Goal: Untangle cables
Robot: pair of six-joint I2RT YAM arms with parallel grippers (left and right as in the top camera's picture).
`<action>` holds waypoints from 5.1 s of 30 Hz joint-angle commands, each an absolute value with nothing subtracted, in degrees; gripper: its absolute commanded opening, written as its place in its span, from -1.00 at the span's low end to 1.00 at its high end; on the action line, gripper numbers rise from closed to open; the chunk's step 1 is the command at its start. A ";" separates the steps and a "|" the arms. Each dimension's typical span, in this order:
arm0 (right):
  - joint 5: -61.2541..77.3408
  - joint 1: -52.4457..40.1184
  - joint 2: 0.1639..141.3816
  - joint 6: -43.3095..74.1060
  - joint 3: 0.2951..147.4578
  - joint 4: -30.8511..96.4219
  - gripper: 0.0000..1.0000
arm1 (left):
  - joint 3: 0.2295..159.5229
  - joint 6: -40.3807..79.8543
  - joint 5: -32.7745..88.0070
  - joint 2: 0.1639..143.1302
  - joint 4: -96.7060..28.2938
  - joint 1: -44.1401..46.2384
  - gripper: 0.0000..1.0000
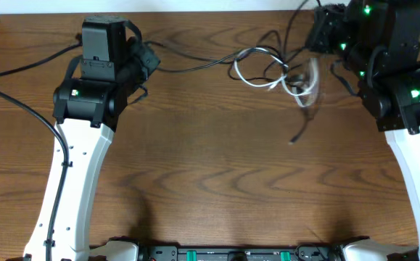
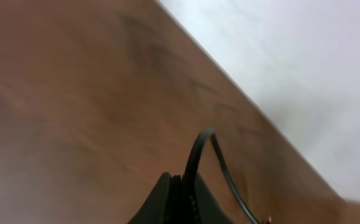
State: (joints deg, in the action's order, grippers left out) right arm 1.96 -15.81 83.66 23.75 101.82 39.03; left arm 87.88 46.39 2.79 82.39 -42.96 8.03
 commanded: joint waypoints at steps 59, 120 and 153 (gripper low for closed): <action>28.47 -28.38 106.28 11.55 102.30 40.75 0.98 | 87.11 55.27 49.28 81.34 5.26 7.86 -0.85; 25.15 -33.95 110.89 1.08 102.30 47.55 -0.45 | 87.11 50.19 32.38 81.34 -20.27 8.05 -0.85; 20.08 -31.16 105.01 0.71 102.37 40.10 -0.98 | 87.11 47.79 19.99 81.34 -31.22 8.05 -0.85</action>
State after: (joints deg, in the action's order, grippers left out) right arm 23.18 -32.42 111.59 -1.54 102.13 40.34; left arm 86.46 49.36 25.08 81.87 -30.02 8.03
